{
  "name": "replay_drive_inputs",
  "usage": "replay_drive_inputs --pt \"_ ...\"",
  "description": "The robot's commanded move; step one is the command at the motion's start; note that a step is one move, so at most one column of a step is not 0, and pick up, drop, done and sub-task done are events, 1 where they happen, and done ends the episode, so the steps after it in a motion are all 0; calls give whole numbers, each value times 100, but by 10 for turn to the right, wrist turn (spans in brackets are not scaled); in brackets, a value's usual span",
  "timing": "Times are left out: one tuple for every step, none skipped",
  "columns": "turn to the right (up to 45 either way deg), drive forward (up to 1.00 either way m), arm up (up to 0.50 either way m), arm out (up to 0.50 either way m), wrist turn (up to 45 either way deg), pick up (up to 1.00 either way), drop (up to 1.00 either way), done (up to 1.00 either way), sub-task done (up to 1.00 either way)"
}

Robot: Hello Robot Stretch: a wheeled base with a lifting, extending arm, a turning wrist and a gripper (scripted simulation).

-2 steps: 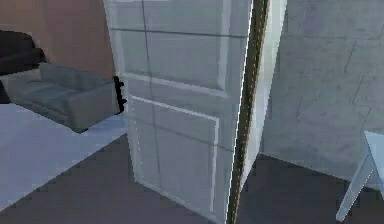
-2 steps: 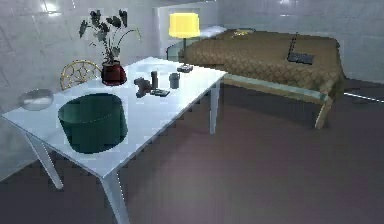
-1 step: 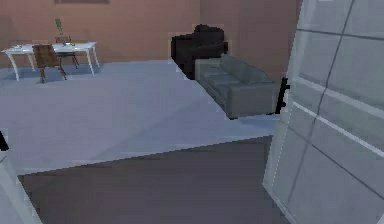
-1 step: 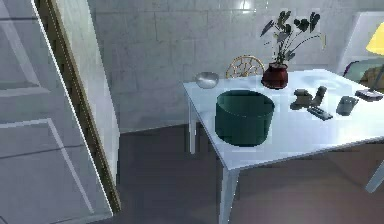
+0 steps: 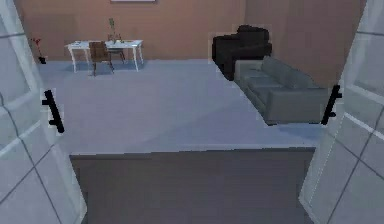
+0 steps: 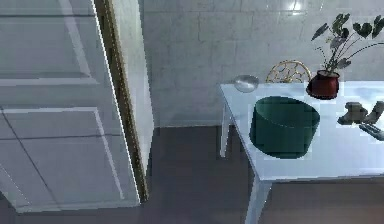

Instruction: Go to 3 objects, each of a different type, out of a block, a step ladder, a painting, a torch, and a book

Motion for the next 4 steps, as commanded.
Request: replay_drive_inputs --pt "0 100 0 0 0 0 0 0 0" --pt "-60 0 0 0 0 0 0 0 0" --pt "0 35 0 0 0 0 0 0 0" --pt "-360 0 0 0 0 0 0 0 0"
